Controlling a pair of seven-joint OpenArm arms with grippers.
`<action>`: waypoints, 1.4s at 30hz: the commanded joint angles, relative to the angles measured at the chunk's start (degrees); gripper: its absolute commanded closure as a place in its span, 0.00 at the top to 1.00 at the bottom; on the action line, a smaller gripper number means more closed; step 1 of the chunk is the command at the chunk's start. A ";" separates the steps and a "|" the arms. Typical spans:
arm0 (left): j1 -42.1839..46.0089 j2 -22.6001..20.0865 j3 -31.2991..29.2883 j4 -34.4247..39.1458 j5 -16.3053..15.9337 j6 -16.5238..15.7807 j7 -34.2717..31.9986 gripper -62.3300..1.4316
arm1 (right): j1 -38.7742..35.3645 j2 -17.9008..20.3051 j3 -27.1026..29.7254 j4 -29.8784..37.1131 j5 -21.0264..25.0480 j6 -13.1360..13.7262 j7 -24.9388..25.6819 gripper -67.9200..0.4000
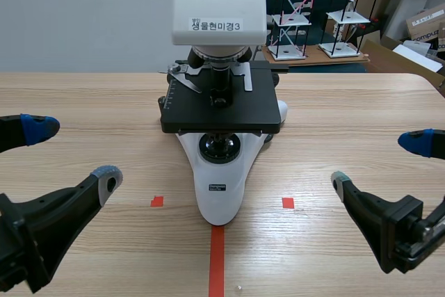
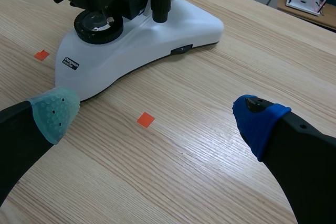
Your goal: Point at the objective lens
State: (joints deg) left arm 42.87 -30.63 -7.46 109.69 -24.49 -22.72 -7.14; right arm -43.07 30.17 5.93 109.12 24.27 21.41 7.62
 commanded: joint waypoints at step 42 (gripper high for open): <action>-14.95 -3.54 11.15 -2.62 -0.39 -1.03 -1.70 0.46 | 0.07 -0.22 0.85 1.07 0.42 -0.24 1.16 0.95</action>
State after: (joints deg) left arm 28.40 -34.00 3.42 107.39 -24.49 -23.83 -7.97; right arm -43.07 29.87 5.93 109.12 24.27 21.41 7.84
